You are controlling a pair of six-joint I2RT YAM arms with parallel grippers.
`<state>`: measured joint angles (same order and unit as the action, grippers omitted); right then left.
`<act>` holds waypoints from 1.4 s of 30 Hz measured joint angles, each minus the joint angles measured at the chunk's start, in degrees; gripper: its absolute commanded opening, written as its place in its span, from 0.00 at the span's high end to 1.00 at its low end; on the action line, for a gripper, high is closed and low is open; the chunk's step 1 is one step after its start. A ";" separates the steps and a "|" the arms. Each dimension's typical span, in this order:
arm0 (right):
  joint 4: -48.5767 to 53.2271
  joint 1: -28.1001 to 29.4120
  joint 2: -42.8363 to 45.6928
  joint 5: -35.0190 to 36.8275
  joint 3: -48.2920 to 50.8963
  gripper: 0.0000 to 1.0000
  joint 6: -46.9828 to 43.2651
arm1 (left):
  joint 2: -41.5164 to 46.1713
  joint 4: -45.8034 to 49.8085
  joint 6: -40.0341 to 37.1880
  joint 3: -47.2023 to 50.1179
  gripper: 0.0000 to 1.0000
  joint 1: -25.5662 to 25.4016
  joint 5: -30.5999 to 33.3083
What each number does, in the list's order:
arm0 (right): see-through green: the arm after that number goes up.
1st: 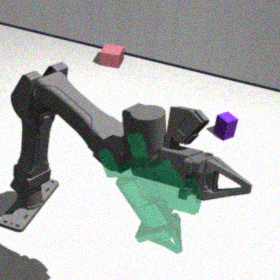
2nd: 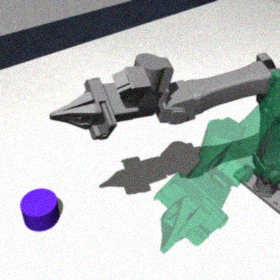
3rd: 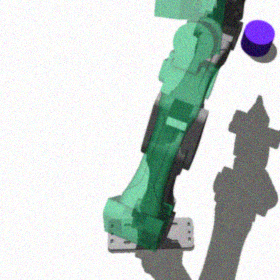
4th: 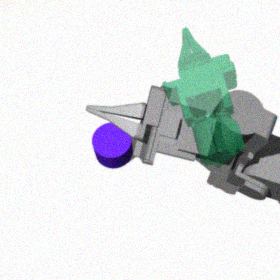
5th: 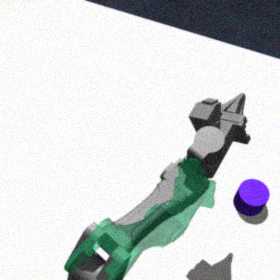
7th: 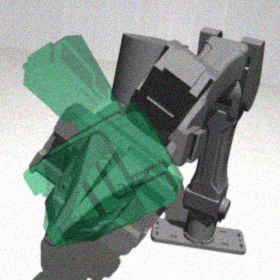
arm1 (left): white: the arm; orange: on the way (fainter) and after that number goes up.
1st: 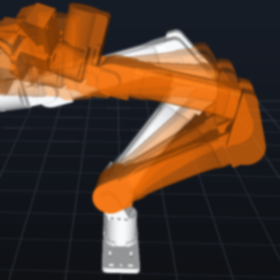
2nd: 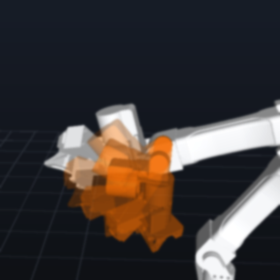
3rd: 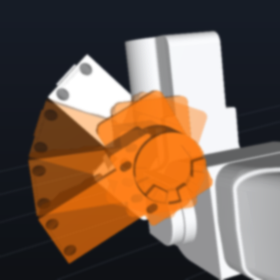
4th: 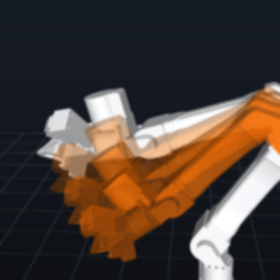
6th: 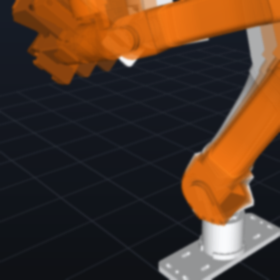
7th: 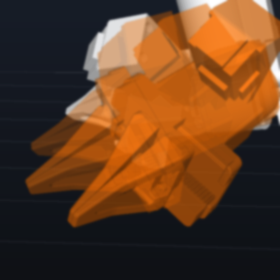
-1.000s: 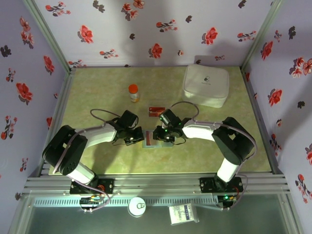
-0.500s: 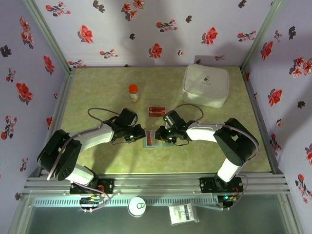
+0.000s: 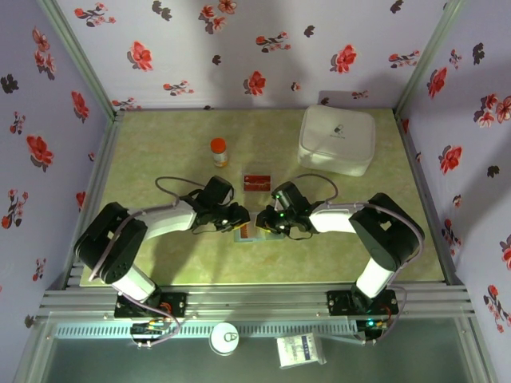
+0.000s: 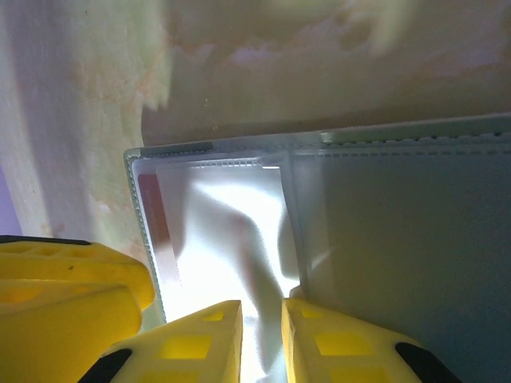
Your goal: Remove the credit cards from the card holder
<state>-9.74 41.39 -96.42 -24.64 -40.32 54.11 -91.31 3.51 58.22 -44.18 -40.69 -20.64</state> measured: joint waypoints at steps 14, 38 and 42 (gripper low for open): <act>-3.52 -0.63 0.02 -1.29 1.81 0.80 1.03 | -3.26 1.68 -0.02 -2.84 0.68 -0.96 0.68; -4.13 -0.96 0.98 -1.97 2.34 0.80 1.79 | -4.22 3.10 0.20 -5.07 0.82 -1.70 2.40; -2.40 -1.70 4.55 -1.70 2.56 0.79 1.60 | -4.13 2.93 0.20 -5.07 0.82 -1.70 1.97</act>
<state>-12.14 39.68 -91.88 -26.35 -37.76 55.70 -95.44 6.44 58.41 -49.25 -42.39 -18.68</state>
